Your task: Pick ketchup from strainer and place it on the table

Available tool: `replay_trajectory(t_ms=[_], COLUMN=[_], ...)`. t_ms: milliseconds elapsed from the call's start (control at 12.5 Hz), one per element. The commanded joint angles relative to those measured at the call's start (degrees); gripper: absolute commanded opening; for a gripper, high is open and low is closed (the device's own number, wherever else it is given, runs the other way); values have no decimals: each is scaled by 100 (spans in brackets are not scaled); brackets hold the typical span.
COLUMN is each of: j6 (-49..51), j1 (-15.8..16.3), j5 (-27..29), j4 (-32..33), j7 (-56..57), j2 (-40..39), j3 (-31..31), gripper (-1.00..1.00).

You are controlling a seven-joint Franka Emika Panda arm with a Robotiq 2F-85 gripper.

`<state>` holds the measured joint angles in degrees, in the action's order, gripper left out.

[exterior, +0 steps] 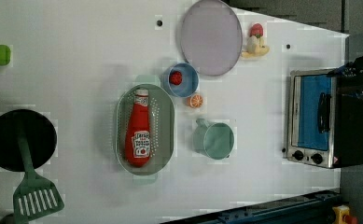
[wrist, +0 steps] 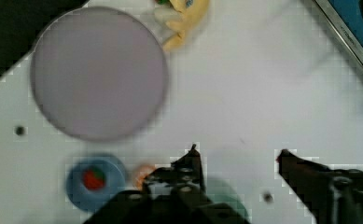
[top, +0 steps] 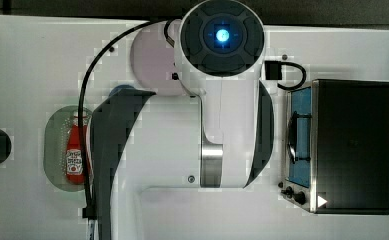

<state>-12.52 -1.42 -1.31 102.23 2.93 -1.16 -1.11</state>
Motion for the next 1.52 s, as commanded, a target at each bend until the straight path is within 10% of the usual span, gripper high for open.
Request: replay_trajectory(t_ms=[80,240,1520], j6=[913,893,-530], j1=[-595,-558,-360], j5=[218,227,197], j4=[628,628,1182], j7=[-912,-912,-1004], j2=[1524,1487,160], j3=[-359,-526,-4473], gripper=[59,100,100])
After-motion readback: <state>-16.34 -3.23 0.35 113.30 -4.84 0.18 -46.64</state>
